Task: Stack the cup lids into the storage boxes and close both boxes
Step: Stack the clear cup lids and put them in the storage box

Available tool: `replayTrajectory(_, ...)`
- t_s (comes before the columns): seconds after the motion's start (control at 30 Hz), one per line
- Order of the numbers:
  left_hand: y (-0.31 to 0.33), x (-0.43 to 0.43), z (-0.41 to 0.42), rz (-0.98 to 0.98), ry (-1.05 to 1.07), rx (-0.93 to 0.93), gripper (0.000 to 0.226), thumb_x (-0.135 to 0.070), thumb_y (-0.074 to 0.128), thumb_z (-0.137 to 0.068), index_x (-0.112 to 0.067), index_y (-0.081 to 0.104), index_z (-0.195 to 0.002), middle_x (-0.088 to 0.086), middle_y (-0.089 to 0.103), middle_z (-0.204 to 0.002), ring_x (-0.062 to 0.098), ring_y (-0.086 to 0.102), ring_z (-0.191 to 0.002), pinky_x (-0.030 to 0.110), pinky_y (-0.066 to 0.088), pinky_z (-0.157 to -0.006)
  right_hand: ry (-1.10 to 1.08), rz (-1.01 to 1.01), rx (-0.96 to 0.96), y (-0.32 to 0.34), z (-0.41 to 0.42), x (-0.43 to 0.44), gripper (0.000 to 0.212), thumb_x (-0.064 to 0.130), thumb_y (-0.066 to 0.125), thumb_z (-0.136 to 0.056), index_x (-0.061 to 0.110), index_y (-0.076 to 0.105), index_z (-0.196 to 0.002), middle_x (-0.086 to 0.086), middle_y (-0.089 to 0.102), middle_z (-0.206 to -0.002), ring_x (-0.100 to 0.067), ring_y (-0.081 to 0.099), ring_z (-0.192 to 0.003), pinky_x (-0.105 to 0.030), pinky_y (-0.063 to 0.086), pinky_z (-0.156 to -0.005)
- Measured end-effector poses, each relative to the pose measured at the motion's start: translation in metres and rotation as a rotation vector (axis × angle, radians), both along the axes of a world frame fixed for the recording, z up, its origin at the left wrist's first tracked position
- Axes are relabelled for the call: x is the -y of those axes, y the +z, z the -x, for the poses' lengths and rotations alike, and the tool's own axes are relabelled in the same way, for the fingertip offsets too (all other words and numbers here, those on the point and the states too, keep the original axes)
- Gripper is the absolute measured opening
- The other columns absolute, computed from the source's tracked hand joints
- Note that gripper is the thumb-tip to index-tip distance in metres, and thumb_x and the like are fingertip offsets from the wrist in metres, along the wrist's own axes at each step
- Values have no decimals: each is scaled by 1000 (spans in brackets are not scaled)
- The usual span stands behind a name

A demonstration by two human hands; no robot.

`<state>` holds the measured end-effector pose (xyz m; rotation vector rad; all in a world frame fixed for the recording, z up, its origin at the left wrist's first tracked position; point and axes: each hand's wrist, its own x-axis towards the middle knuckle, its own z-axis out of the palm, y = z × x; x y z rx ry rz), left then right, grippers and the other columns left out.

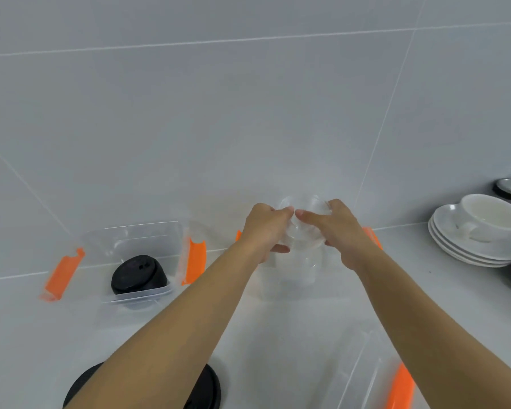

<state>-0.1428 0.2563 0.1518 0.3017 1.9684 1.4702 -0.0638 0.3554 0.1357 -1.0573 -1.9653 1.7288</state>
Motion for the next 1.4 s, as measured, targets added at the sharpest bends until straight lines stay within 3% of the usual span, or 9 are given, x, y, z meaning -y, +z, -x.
replayTrajectory(0.23, -29, -17, 8, 154, -20, 73, 37, -22, 52, -91, -3, 52, -123, 10, 54, -110, 34, 60, -100, 38, 58, -66, 48, 59, 180, -26, 11, -13, 76, 40, 68, -80, 10, 30, -139, -6, 40, -141, -26, 41, -126, -36, 33, -84)
replayTrajectory(0.53, -46, -27, 11, 194, -3, 108, 35, -15, 47, -93, -5, 49, -126, 11, 49, -115, 29, 49, -96, 43, 56, -77, 71, 36, 272, -40, 18, -18, 67, 39, 67, -82, 8, 36, -132, -2, 40, -115, -23, 39, -102, -36, 32, -78)
replayTrajectory(0.63, -50, -28, 11, 203, 6, 121, 35, -16, 48, -93, -7, 49, -127, 7, 48, -110, 27, 48, -97, 43, 56, -80, 93, 32, 320, -40, 21, -19, 69, 38, 67, -81, 8, 35, -133, -4, 41, -121, -23, 39, -104, -38, 38, -79)
replayTrajectory(0.8, -52, -29, 11, 250, 19, 110, 24, -17, 48, -93, -9, 54, -114, 1, 46, -81, 24, 49, -85, 40, 52, -83, 116, 41, 399, -41, 22, -22, 68, 39, 69, -80, 8, 37, -132, -9, 42, -135, -31, 43, -121, -51, 46, -91)
replayTrajectory(0.97, -54, -31, 11, 312, 25, 78, 15, -14, 45, -92, -12, 53, -104, 0, 41, -70, 17, 40, -58, 39, 50, -79, 131, 70, 404, -43, 24, -22, 56, 33, 69, -82, 4, 45, -123, -8, 48, -116, -28, 46, -103, -46, 47, -82)
replayTrajectory(1.13, -47, -29, 9, 334, 16, 125, 25, -3, 41, -90, -12, 42, -66, 3, 36, -66, 22, 44, -56, 36, 52, -68, 151, 69, 425, -46, 25, -23, 52, 30, 71, -79, 1, 51, -117, -13, 54, -121, -32, 52, -110, -48, 51, -85)
replayTrajectory(1.23, -43, -28, 8, 375, -1, 142, 22, -6, 40, -91, -12, 42, -71, 1, 34, -66, 27, 50, -62, 29, 44, -54, 142, 78, 428, -46, 26, -24, 53, 30, 71, -80, 1, 50, -119, -13, 52, -123, -32, 50, -113, -49, 50, -87)
replayTrajectory(1.33, -43, -29, 9, 347, -1, 137, 12, -7, 43, -91, -9, 48, -80, 1, 36, -68, 20, 42, -58, 35, 51, -72, 141, 79, 430, -45, 26, -24, 56, 31, 70, -81, 2, 47, -123, -12, 49, -129, -33, 47, -119, -48, 47, -86)
replayTrajectory(1.4, -42, -28, 8, 333, 1, 107, 13, -8, 46, -90, -10, 47, -78, 0, 36, -67, 16, 36, -55, 27, 44, -63, 140, 70, 426, -45, 25, -24, 59, 33, 68, -82, 3, 44, -127, -12, 46, -134, -33, 45, -121, -48, 46, -86)
